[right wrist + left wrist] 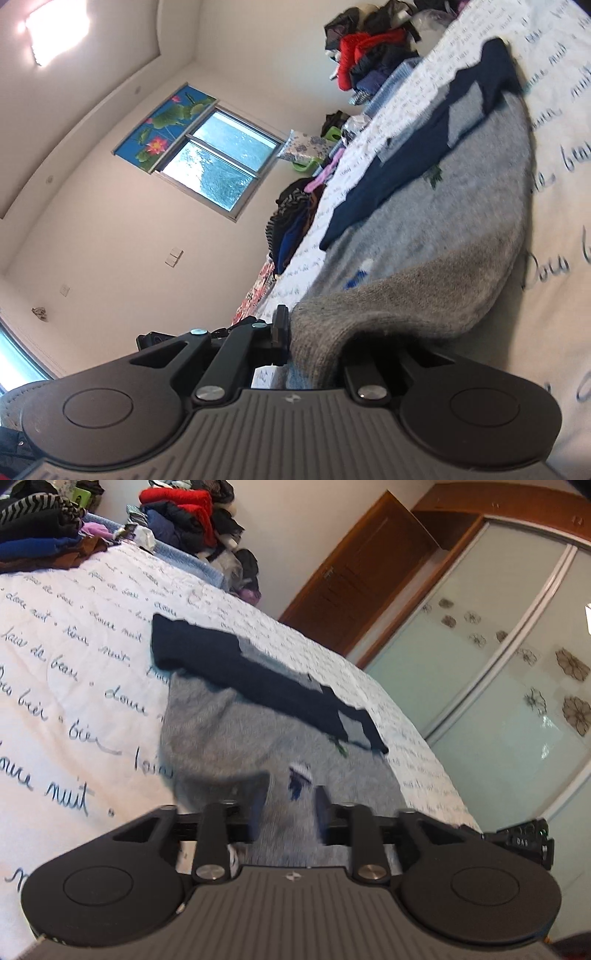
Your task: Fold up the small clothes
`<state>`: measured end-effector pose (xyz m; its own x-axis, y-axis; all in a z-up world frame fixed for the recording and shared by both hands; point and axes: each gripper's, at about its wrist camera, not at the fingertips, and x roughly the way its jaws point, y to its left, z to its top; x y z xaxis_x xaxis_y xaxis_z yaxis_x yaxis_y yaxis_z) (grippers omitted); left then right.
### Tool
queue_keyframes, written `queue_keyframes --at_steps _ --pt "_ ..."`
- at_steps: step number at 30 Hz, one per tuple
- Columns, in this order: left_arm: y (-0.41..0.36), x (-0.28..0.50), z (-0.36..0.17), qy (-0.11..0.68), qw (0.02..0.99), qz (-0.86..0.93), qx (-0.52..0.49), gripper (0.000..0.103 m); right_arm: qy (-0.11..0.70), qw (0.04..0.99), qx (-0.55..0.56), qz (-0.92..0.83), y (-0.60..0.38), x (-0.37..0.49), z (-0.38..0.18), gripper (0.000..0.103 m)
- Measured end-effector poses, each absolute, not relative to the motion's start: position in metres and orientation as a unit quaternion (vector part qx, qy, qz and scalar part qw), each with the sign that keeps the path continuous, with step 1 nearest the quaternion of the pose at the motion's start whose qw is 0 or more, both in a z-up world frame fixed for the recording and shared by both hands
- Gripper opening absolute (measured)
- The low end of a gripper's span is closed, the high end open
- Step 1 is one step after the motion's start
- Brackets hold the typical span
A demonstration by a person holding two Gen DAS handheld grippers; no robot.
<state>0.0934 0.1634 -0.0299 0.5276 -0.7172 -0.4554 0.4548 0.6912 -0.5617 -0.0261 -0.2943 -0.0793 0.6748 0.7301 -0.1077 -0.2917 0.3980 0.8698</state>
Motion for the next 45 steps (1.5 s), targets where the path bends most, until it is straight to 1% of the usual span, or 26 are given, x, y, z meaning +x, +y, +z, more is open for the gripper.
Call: queue_keyframes --at_steps 1,2,3,5,10,11,13,15,17,18,24,33,39,45 --pt "0.167 0.091 -0.035 0.347 0.847 -0.353 -0.195 0.061 0.248 0.798 0.449 0.317 -0.295 -0.029 -0.083 0.006" --pt "0.169 0.088 -0.039 0.347 0.842 -0.361 -0.203 0.074 0.250 0.796 0.453 0.314 -0.296 -0.032 -0.087 0.006" --pt "0.170 0.084 -0.043 0.345 0.838 -0.367 -0.211 0.081 0.253 0.794 0.457 0.312 -0.297 -0.034 -0.090 0.006" --pt "0.167 0.082 -0.050 0.349 0.830 -0.378 -0.215 0.086 0.257 0.791 0.463 0.306 -0.299 -0.037 -0.096 0.006" --pt "0.147 0.088 -0.074 0.394 0.815 -0.381 -0.185 0.086 0.266 0.785 0.471 0.303 -0.300 -0.038 -0.103 0.006" --pt "0.145 0.089 -0.079 0.401 0.812 -0.381 -0.183 0.084 0.267 0.784 0.470 0.304 -0.300 -0.038 -0.103 0.007" --pt "0.142 0.086 -0.080 0.398 0.819 -0.381 -0.163 0.073 0.269 0.785 0.467 0.306 -0.298 -0.038 -0.102 0.007" --pt "0.143 0.086 -0.079 0.411 0.811 -0.386 -0.155 0.033 0.270 0.785 0.465 0.307 -0.297 -0.038 -0.101 0.008" --pt "0.147 0.085 -0.079 0.418 0.808 -0.383 -0.159 0.019 0.271 0.785 0.466 0.306 -0.297 -0.037 -0.102 0.008" --pt "0.148 0.082 -0.077 0.413 0.814 -0.379 -0.153 0.016 0.272 0.785 0.466 0.305 -0.297 -0.036 -0.102 0.008" --pt "0.153 0.071 -0.049 0.366 0.830 -0.385 -0.171 0.015 0.262 0.782 0.467 0.319 -0.297 -0.035 -0.097 0.008" --pt "0.140 0.081 0.001 0.300 0.849 -0.392 -0.188 0.015 0.208 0.791 0.473 0.327 -0.310 -0.026 -0.072 0.008" --pt "0.129 0.103 0.024 0.283 0.858 -0.385 -0.190 0.015 0.184 0.803 0.470 0.318 -0.325 -0.010 -0.057 0.008" --pt "0.115 0.136 0.041 0.282 0.862 -0.380 -0.181 0.015 0.163 0.811 0.471 0.306 -0.342 0.014 -0.047 0.008"
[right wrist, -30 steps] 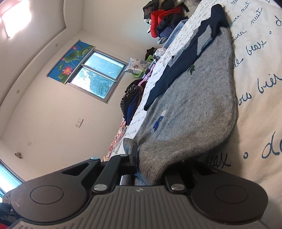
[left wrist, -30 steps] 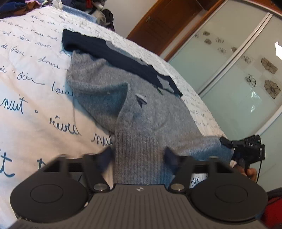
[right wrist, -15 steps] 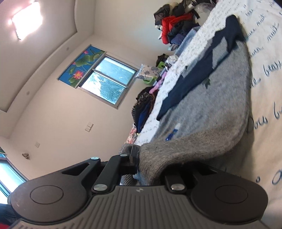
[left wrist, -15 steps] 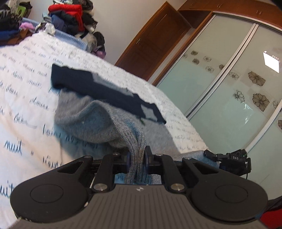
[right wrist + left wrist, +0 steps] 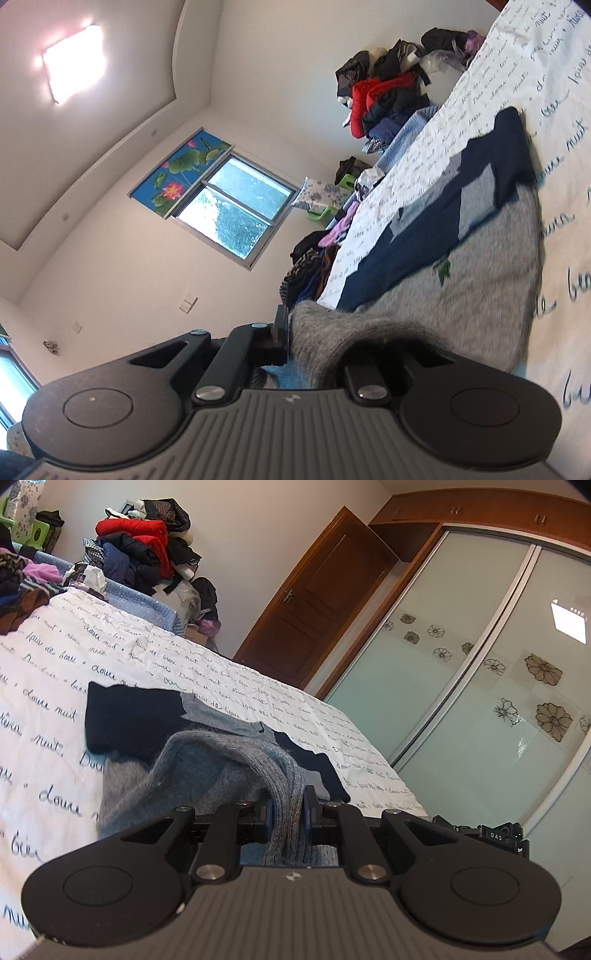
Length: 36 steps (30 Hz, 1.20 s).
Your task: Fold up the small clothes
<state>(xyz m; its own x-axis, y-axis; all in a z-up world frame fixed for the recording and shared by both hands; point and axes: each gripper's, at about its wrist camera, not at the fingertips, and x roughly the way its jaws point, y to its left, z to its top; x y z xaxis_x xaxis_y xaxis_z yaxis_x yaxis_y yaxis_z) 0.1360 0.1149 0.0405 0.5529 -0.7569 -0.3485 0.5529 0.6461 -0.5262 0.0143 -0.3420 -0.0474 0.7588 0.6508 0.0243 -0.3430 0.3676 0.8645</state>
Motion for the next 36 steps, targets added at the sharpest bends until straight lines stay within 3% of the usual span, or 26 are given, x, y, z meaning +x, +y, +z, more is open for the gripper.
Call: queue_keyframes --at_steps 36 --pt "0.052 0.311 0.034 0.340 0.878 -0.307 -0.139 0.015 0.180 0.816 0.491 0.247 -0.385 0.181 -0.062 0.008"
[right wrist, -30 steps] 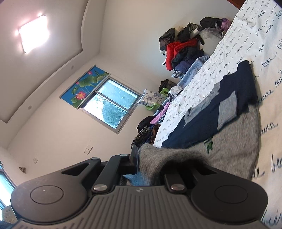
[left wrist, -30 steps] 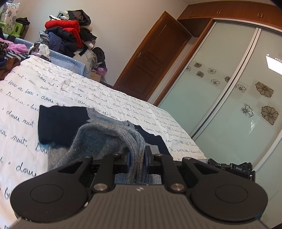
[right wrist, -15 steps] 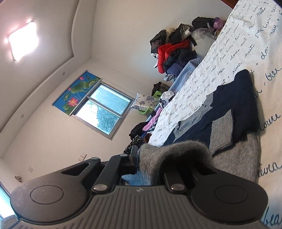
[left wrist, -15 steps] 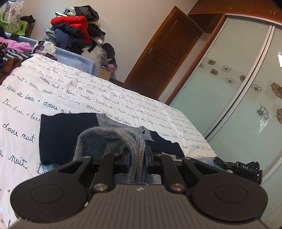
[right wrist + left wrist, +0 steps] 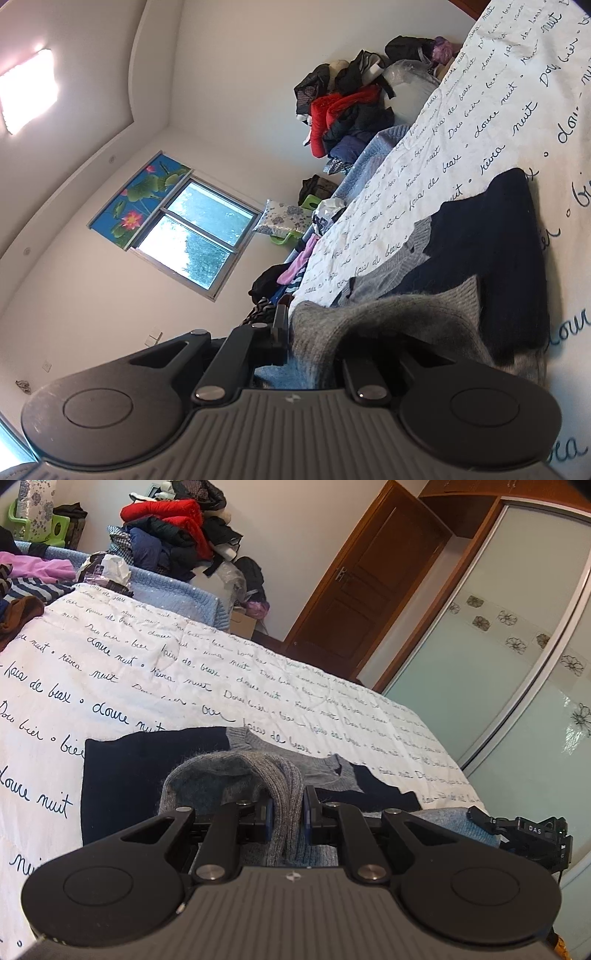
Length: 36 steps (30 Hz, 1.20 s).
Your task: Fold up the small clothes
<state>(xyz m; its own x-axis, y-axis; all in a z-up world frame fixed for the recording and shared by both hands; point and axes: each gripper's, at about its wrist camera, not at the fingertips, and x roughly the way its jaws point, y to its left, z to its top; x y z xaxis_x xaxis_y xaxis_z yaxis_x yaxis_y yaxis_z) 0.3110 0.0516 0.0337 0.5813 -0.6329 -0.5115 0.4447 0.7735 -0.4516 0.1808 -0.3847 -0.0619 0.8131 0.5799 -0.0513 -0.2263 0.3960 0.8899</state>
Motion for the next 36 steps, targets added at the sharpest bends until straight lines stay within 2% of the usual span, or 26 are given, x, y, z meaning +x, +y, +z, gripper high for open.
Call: queue_keyframes --at_steps 12,28,36 --pt "0.032 0.352 0.007 0.381 0.876 -0.276 -0.110 0.015 0.197 0.812 0.502 0.221 -0.393 0.218 -0.081 0.008" --pt "0.004 0.392 -0.004 0.403 0.872 -0.264 -0.084 0.015 0.197 0.802 0.536 0.175 -0.408 0.244 -0.104 0.008" --pt "0.008 0.416 -0.026 0.449 0.848 -0.242 -0.144 0.017 0.222 0.789 0.553 0.152 -0.412 0.253 -0.119 0.009"
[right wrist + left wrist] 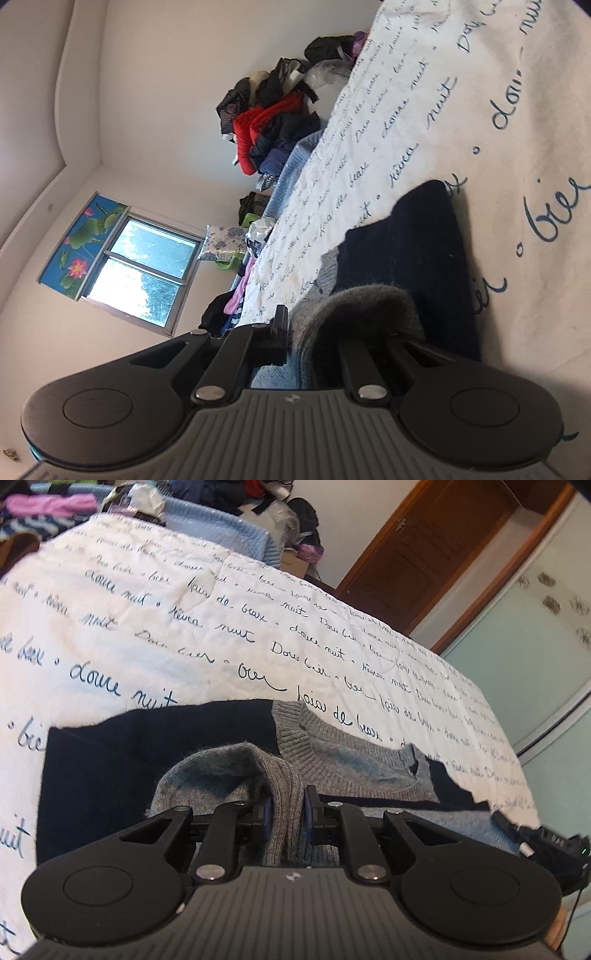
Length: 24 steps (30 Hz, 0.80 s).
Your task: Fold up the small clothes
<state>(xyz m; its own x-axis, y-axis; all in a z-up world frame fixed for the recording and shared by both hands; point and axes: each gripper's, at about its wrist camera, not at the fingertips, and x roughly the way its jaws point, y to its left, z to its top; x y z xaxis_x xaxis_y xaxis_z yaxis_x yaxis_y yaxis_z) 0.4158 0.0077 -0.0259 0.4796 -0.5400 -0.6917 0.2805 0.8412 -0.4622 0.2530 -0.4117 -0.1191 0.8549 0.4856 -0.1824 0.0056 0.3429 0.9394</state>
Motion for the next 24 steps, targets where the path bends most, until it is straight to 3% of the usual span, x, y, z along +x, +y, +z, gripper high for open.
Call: queue_keyframes --at_steps 5,7,9,12,13,15,17,24 --pt "0.014 0.427 -0.034 0.464 0.832 -0.236 -0.195 0.020 0.235 0.787 0.552 0.142 -0.414 0.259 -0.122 0.010" --pt "0.019 0.432 -0.038 0.466 0.823 -0.233 -0.228 0.023 0.240 0.785 0.554 0.141 -0.415 0.262 -0.124 0.021" --pt "0.022 0.436 -0.039 0.464 0.818 -0.230 -0.251 0.024 0.235 0.783 0.558 0.143 -0.416 0.262 -0.123 0.040" --pt "0.023 0.439 -0.040 0.457 0.817 -0.226 -0.269 0.027 0.227 0.783 0.560 0.147 -0.417 0.265 -0.120 0.056" --pt "0.024 0.440 -0.039 0.452 0.818 -0.224 -0.275 0.029 0.227 0.785 0.558 0.146 -0.416 0.266 -0.118 0.058" --pt "0.029 0.440 -0.036 0.435 0.825 -0.215 -0.290 0.046 0.226 0.785 0.558 0.146 -0.416 0.270 -0.115 0.062" --pt "0.035 0.441 -0.033 0.421 0.831 -0.200 -0.303 0.056 0.221 0.776 0.572 0.148 -0.417 0.273 -0.115 0.067" --pt "0.054 0.438 -0.021 0.413 0.854 -0.167 -0.268 0.057 0.190 0.713 0.660 0.141 -0.434 0.281 -0.130 0.074"
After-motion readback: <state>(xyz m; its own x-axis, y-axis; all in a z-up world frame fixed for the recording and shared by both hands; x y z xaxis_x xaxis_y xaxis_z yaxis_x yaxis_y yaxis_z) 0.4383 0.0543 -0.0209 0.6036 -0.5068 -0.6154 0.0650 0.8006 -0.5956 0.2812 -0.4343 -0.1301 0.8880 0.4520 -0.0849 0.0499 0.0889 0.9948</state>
